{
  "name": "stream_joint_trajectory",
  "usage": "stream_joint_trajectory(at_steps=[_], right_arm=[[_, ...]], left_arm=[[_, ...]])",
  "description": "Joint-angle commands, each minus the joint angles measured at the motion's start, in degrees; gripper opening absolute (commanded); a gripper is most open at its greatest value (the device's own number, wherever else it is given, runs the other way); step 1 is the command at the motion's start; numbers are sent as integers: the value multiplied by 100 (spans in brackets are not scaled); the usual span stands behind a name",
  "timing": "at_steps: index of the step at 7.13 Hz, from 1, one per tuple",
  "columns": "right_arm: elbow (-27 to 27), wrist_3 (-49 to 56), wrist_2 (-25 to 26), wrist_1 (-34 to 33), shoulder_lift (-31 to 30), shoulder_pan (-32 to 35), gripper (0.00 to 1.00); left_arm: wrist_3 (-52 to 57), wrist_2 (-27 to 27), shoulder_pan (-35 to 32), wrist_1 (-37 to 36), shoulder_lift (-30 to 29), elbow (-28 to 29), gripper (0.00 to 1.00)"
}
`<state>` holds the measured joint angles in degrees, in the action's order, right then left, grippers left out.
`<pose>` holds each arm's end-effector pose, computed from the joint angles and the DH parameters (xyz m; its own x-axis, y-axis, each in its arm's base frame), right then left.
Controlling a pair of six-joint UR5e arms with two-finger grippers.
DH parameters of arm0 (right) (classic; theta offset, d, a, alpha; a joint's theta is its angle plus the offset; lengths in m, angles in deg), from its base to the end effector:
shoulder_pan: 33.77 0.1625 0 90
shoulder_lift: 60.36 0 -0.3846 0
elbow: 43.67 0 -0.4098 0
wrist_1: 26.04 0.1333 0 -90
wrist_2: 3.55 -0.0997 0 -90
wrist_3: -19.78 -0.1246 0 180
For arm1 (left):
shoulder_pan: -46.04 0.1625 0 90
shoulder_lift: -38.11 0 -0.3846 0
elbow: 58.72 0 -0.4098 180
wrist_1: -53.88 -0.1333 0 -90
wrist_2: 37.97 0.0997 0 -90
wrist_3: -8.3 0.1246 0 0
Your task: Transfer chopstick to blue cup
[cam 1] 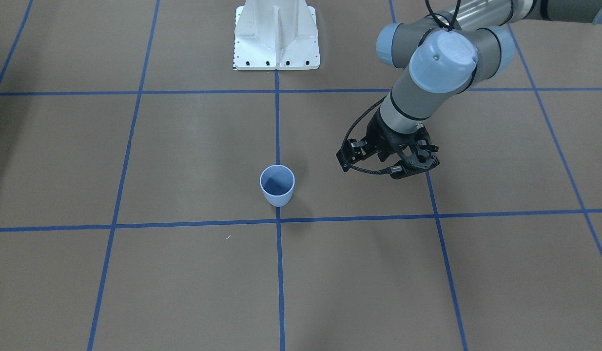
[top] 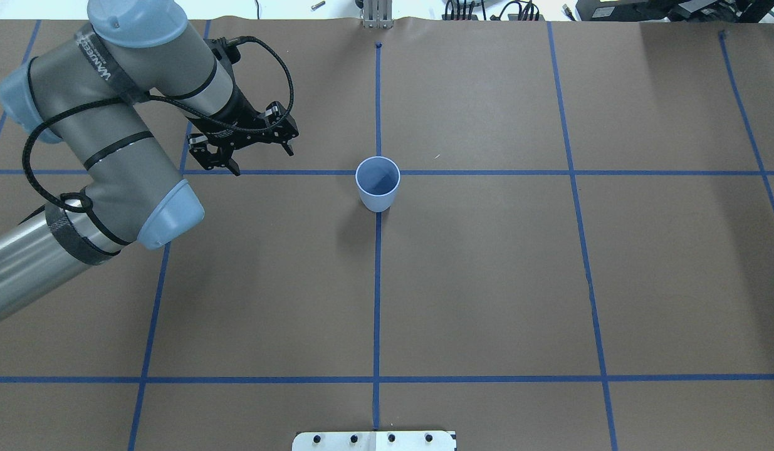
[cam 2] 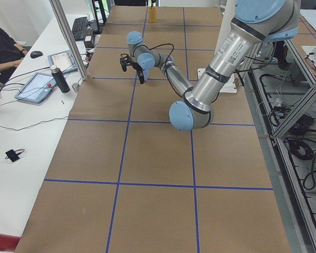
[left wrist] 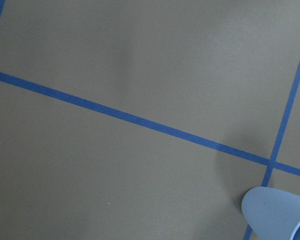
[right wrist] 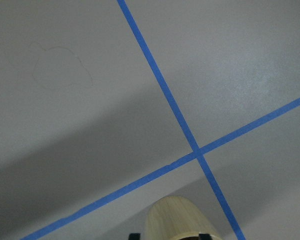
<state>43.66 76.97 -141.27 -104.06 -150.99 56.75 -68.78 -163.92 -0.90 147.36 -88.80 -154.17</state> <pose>0.0458 -0.5157 0.6385 0.3726 -0.8880 0.2695 0.5614 0.4469 0.6965 0.4173 -0.5347 0.1926 0.5316 -0.3037 -0.7907 0.1899 0.9525 -0.2382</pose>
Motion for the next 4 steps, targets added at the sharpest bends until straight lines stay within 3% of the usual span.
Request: stream_joint_trajectory(at_steps=[1, 4], right_arm=[[83, -5, -9, -20, -25, 36, 38], [144, 29, -132, -195, 98, 281, 48]], left_arm=[[0, 0, 0, -5, 0, -1, 98], [0, 0, 0, 4, 53, -1, 98]])
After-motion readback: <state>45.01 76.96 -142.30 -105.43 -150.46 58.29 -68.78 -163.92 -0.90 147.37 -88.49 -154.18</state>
